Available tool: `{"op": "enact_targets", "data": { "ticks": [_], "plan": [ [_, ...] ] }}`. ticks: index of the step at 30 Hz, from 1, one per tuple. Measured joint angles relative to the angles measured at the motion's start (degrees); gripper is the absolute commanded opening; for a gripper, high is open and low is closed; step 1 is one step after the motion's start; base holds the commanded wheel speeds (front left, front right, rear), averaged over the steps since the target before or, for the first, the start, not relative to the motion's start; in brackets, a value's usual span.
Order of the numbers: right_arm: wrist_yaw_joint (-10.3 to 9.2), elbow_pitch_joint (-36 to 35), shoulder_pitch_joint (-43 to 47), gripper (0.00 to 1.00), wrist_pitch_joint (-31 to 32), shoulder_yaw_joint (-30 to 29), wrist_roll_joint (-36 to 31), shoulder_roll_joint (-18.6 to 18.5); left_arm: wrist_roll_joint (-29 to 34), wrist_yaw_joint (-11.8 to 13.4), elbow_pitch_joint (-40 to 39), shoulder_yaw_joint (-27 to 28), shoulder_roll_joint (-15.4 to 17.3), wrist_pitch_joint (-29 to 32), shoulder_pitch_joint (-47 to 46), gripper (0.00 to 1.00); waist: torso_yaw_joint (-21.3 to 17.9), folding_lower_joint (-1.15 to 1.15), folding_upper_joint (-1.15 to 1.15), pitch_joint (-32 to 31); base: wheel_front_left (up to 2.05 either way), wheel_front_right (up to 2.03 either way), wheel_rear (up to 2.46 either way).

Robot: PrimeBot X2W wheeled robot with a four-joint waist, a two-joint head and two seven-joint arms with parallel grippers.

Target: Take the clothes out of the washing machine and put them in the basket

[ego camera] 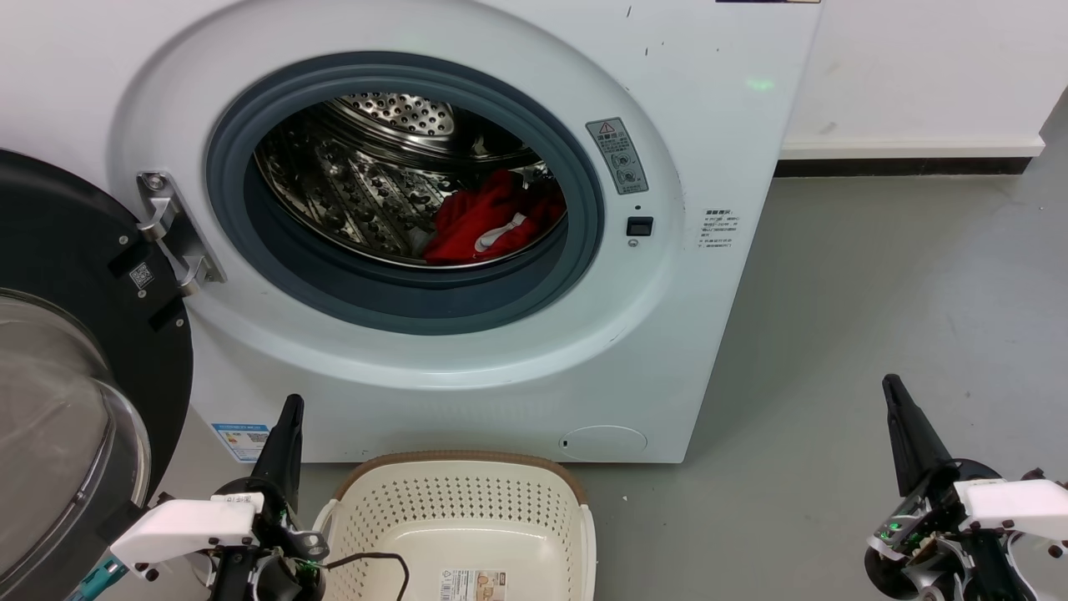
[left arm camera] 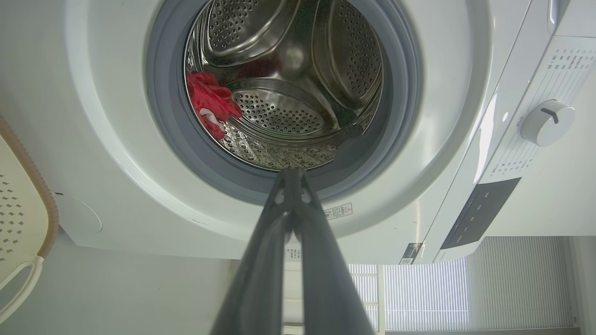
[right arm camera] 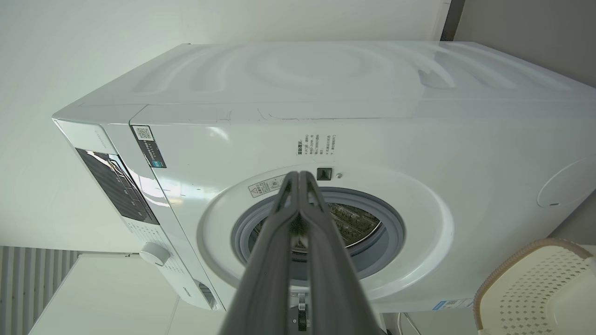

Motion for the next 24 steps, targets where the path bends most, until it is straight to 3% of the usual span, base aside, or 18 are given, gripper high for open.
{"op": "enact_targets", "data": {
  "ticks": [24],
  "plan": [
    [0.0, 0.0, 0.0, 0.0, 0.0, 0.0, 0.0, 0.0, 0.0, 0.0, 0.0, 0.0, 0.0, 0.0, 0.0, 0.0, 0.0, 0.0, 0.0, 0.0, 0.0, 0.0, 0.0]
  ]
}}
